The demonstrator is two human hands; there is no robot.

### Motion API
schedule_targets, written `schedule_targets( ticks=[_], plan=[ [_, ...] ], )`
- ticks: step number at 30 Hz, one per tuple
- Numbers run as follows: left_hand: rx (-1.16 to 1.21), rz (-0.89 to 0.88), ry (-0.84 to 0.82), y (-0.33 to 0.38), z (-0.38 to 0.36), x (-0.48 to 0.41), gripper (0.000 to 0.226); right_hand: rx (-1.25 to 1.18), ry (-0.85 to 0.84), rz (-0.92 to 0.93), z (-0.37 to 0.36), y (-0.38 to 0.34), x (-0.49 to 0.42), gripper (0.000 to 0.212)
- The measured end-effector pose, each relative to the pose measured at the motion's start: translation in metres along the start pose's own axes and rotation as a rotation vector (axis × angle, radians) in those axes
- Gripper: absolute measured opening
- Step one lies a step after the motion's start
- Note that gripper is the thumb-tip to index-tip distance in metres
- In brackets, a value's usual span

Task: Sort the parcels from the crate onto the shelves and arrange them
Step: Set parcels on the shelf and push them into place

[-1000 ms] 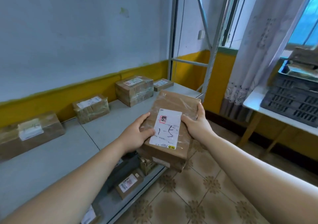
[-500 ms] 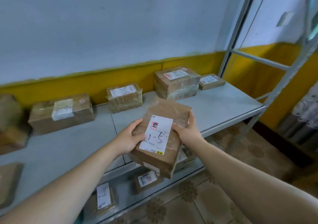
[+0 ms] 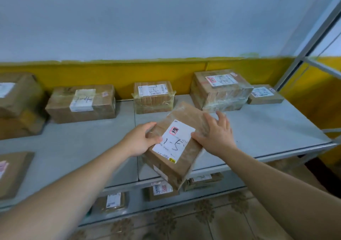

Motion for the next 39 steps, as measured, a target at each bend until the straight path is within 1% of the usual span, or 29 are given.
schedule_targets(
  ticks=[2, 4, 6, 8, 10, 12, 15, 17, 21, 25, 29, 34, 39],
  plan=[
    [0.000, 0.104, 0.080, -0.009, 0.000, 0.002, 0.083, 0.108, -0.132, 0.116, 0.005, -0.004, -0.017, 0.083],
    [0.008, 0.204, 0.145, -0.014, 0.001, 0.007, 0.088, 0.177, -0.236, 0.180, 0.000, -0.006, -0.025, 0.078],
    [0.031, 0.247, 0.247, -0.010, 0.006, 0.012, 0.084, 0.235, -0.263, 0.187, -0.004, -0.008, -0.027, 0.077],
    [0.062, 0.255, 0.339, -0.001, 0.008, 0.019, 0.075, 0.278, -0.266, 0.186, -0.005, -0.010, -0.024, 0.078],
    [0.079, 0.225, 0.371, 0.010, -0.001, 0.030, 0.068, 0.299, -0.267, 0.189, -0.002, -0.009, -0.021, 0.079],
    [0.077, 0.155, 0.376, 0.021, -0.016, 0.044, 0.066, 0.322, -0.284, 0.207, 0.004, -0.008, -0.021, 0.078],
    [0.021, 0.100, 0.356, 0.026, -0.042, 0.061, 0.073, 0.350, -0.318, 0.247, 0.014, -0.006, -0.025, 0.071],
    [-0.048, 0.130, 0.352, 0.021, -0.052, 0.064, 0.078, 0.338, -0.318, 0.300, 0.015, -0.004, -0.028, 0.072],
    [-0.127, 0.154, 0.362, 0.010, -0.056, 0.064, 0.071, 0.089, -0.346, 0.365, -0.006, 0.005, -0.025, 0.068],
    [-0.095, 0.173, 0.373, 0.006, -0.044, 0.054, 0.065, 0.117, -0.304, 0.379, -0.010, 0.008, -0.040, 0.072],
    [-0.066, 0.189, 0.345, 0.011, -0.045, 0.045, 0.064, 0.083, -0.295, 0.347, -0.013, 0.010, -0.052, 0.074],
    [-0.064, 0.207, 0.330, 0.014, -0.044, 0.044, 0.065, 0.054, -0.266, 0.367, -0.013, 0.009, -0.061, 0.073],
    [-0.054, 0.250, 0.252, 0.018, -0.033, 0.048, 0.068, 0.082, -0.309, 0.361, -0.013, 0.010, -0.061, 0.073]
  ],
)
Point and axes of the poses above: each hand's wrist, its own x-axis away from the middle knuckle, its own z-axis out of the back of the hand, y = z × x, the point moved 5 cm from there along -x, towards the middle knuckle, and after that the axes turned 13 degrees about z, right-handed, at the moved point
